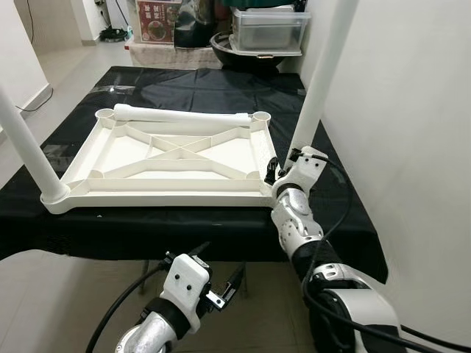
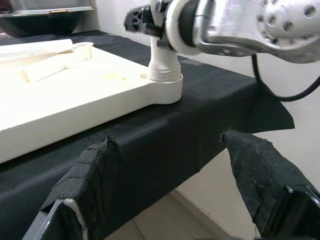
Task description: Building children table
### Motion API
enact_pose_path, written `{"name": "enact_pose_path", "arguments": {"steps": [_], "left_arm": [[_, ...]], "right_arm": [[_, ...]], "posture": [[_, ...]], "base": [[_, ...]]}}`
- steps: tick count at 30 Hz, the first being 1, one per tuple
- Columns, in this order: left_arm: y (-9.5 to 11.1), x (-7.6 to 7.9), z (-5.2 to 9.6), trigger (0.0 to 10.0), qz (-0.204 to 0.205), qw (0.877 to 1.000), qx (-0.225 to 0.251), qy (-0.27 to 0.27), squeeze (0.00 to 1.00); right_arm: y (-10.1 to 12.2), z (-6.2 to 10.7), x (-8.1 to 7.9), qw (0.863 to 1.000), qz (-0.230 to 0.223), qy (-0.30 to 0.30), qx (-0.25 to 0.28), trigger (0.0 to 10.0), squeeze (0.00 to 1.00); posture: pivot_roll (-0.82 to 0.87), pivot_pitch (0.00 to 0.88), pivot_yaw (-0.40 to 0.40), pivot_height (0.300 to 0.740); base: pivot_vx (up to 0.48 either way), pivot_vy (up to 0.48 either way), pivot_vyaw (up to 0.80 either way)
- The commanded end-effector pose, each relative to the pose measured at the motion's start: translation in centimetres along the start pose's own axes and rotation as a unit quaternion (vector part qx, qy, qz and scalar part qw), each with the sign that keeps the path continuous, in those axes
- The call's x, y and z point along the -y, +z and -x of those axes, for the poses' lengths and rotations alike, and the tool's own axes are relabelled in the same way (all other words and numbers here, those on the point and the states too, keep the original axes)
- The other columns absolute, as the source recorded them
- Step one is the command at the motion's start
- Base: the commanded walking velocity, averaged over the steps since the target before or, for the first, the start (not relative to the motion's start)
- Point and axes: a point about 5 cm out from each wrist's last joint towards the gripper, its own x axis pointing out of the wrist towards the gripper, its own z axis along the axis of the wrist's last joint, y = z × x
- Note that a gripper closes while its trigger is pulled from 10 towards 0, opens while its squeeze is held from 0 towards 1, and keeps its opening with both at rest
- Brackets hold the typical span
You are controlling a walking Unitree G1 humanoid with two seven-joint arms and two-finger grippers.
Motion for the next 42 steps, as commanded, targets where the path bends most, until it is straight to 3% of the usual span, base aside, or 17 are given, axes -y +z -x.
{"name": "enact_pose_path", "arguments": {"steps": [1,5,7,8,9,10,15,22,23,24,25,31,32,33,36,40,42], "left_arm": [[-0.5,0.3,0.1,10.0,0.003,1.000,-0.011,-0.004,0.00],[-0.5,0.3,0.0,10.0,0.003,1.000,-0.010,-0.005,0.00],[-0.5,0.3,0.0,10.0,0.002,1.000,-0.010,-0.005,0.00],[-0.5,0.3,0.0,10.0,0.002,1.000,-0.010,-0.005,0.00],[-0.4,0.2,0.0,10.0,0.002,1.000,-0.010,-0.005,0.00],[-0.4,0.2,0.0,10.0,0.001,1.000,-0.009,-0.005,0.00],[-0.3,0.2,0.0,10.0,0.001,1.000,-0.008,-0.004,0.00],[-0.2,0.2,0.0,10.0,0.000,1.000,-0.007,-0.003,0.00],[-0.2,0.2,0.0,10.0,0.001,1.000,-0.007,-0.003,0.00],[-0.2,0.2,0.0,10.0,0.001,1.000,-0.007,-0.003,0.00],[-0.2,0.2,0.0,10.0,0.001,1.000,-0.007,-0.003,0.00],[-0.2,0.2,0.0,10.0,0.002,1.000,-0.007,-0.002,0.00],[-0.3,0.2,0.0,10.0,0.002,1.000,-0.007,-0.002,0.00],[-0.3,0.2,0.0,10.0,0.002,1.000,-0.007,-0.002,0.00],[-0.3,0.2,0.0,10.0,0.003,1.000,-0.008,-0.003,0.00],[-0.4,0.1,0.0,10.0,0.004,1.000,-0.008,-0.004,0.00],[-0.4,0.1,-0.1,10.0,0.003,1.000,-0.009,-0.004,0.00]], "right_arm": [[0.2,0.1,-0.9,0.999,0.008,0.043,0.014,10.0,0.00],[0.5,0.0,-0.7,0.988,-0.008,0.156,-0.011,10.0,0.00],[1.1,0.3,-0.7,0.948,-0.045,0.310,-0.051,10.0,0.00],[1.1,0.3,-0.7,0.948,-0.045,0.310,-0.051,10.0,0.00],[1.2,1.8,-1.1,0.872,-0.013,0.480,-0.097,10.0,0.00],[1.0,2.4,-1.2,0.842,0.000,0.527,-0.115,10.0,0.00],[1.0,3.5,-2.1,0.777,0.014,0.613,-0.143,10.0,0.00],[1.0,4.1,-3.0,0.728,0.021,0.667,-0.156,10.0,0.00],[0.8,4.2,-3.3,0.714,0.037,0.680,-0.165,4.6,0.00],[0.6,4.3,-3.6,0.709,0.049,0.684,-0.167,1.2,0.00],[0.6,4.3,-3.6,0.709,0.049,0.684,-0.167,1.2,0.00],[0.0,2.6,-3.7,0.801,0.111,0.572,-0.139,0.0,0.00],[0.2,1.8,-3.3,0.843,0.113,0.510,-0.128,0.0,0.00],[0.2,1.8,-3.3,0.843,0.113,0.510,-0.128,0.0,0.00],[1.0,-0.4,-1.4,0.946,0.083,0.300,-0.092,0.0,0.00],[1.1,-0.9,-0.5,0.968,0.059,0.225,-0.095,0.0,0.00],[1.2,-1.2,2.5,0.996,0.053,0.028,-0.067,0.0,0.00]], "posture": [[0.13,0.064,-0.067,0.740],[0.13,0.061,-0.064,0.740],[0.13,0.064,-0.061,0.740],[0.13,0.064,-0.061,0.740],[0.13,0.065,-0.066,0.740],[0.13,0.065,-0.066,0.740],[0.14,0.072,-0.067,0.740],[0.14,0.075,-0.066,0.740],[0.14,0.079,-0.067,0.740],[0.15,0.078,-0.068,0.740],[0.15,0.078,-0.068,0.740],[0.14,0.081,-0.070,0.740],[0.14,0.081,-0.070,0.740],[0.14,0.081,-0.070,0.740],[0.13,0.080,-0.067,0.740],[0.13,0.080,-0.067,0.740],[0.13,0.080,-0.062,0.740]], "base": [[0.000,0.000,0.00],[0.000,0.000,0.00],[0.000,0.000,0.00],[0.000,0.000,0.00],[0.000,0.000,0.00],[0.000,0.000,0.00],[0.000,0.000,0.00],[0.000,0.000,0.00],[0.000,0.000,0.00],[0.000,0.000,0.00],[0.000,0.000,0.00],[0.000,0.000,0.00],[0.000,0.000,0.00],[0.000,0.000,0.00],[0.000,0.000,0.00],[0.000,0.000,0.00],[0.000,0.000,0.00]]}}
